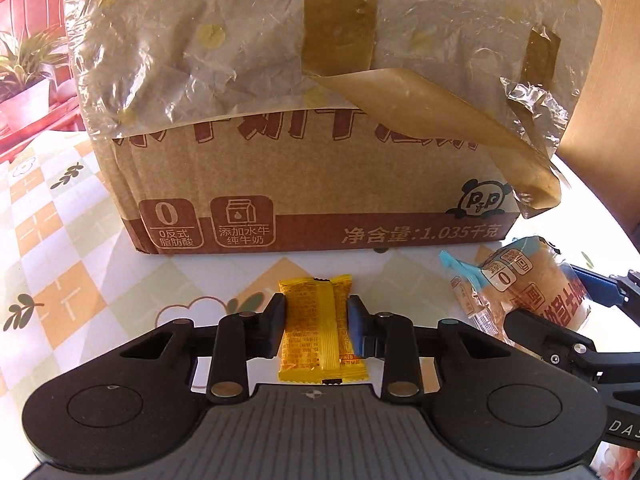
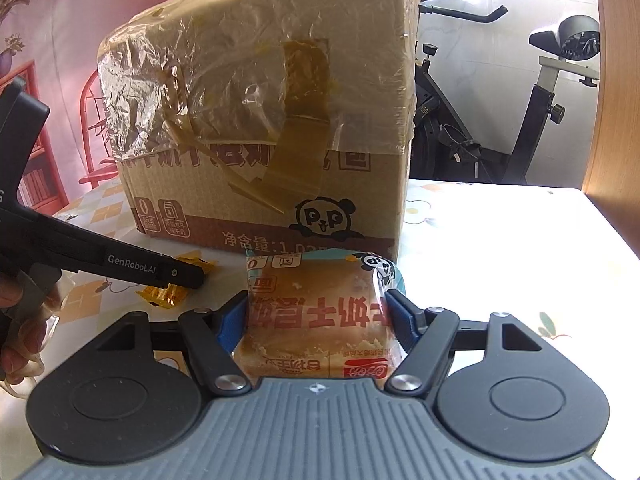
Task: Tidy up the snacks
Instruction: 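Grasp the yellow packet with the left tool while the right tool grasps the wrapped bread loaf, then lift both held snacks and carry both tools over the box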
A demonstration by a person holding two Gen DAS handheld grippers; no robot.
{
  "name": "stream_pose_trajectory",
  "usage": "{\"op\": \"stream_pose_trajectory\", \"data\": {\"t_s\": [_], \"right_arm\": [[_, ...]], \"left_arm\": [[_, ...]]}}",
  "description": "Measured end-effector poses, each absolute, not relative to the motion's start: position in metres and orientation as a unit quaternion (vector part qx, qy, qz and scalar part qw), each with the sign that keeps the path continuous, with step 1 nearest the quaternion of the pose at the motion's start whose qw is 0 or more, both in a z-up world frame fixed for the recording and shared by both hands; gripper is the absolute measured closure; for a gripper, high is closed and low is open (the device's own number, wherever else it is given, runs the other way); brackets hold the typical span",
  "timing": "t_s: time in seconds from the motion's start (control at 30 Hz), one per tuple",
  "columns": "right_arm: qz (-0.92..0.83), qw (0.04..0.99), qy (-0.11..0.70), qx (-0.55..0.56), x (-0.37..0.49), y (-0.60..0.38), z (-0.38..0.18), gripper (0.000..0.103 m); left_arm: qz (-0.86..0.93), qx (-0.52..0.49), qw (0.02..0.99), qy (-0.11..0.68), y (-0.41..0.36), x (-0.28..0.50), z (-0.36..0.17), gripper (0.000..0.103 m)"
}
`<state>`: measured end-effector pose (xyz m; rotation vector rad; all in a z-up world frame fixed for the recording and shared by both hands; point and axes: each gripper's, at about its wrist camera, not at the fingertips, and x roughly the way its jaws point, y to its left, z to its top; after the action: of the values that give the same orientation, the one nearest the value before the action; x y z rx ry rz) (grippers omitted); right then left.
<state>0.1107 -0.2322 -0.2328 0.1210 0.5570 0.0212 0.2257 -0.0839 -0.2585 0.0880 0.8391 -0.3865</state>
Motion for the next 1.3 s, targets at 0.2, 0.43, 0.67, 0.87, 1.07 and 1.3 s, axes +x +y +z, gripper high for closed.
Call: {"op": "stream_pose_trajectory", "data": {"t_s": [0.2, 0.43, 0.67, 0.87, 1.07, 1.3], "right_arm": [[0.025, 0.956, 0.287, 0.052, 0.107, -0.225, -0.228, 0.031], [0.041, 0.959, 0.274, 0.053, 0.091, -0.212, -0.211, 0.031], [0.043, 0.967, 0.245, 0.054, 0.076, -0.202, -0.184, 0.031], [0.051, 0.979, 0.189, 0.05, 0.074, -0.2, -0.132, 0.031], [0.059, 0.988, 0.136, 0.038, 0.098, -0.205, -0.074, 0.031], [0.055, 0.993, 0.104, 0.01, 0.152, -0.215, -0.034, 0.031]], "left_arm": [[-0.202, 0.049, 0.901, 0.381, -0.075, 0.197, -0.245, 0.07], [-0.198, 0.031, 0.915, 0.351, -0.048, 0.172, -0.212, 0.07], [-0.189, 0.014, 0.929, 0.318, -0.018, 0.153, -0.172, 0.07], [-0.201, -0.002, 0.948, 0.248, -0.005, 0.155, -0.111, 0.07], [-0.218, -0.015, 0.956, 0.195, -0.011, 0.179, -0.059, 0.07], [-0.213, -0.013, 0.959, 0.188, -0.04, 0.231, -0.032, 0.07]]}}
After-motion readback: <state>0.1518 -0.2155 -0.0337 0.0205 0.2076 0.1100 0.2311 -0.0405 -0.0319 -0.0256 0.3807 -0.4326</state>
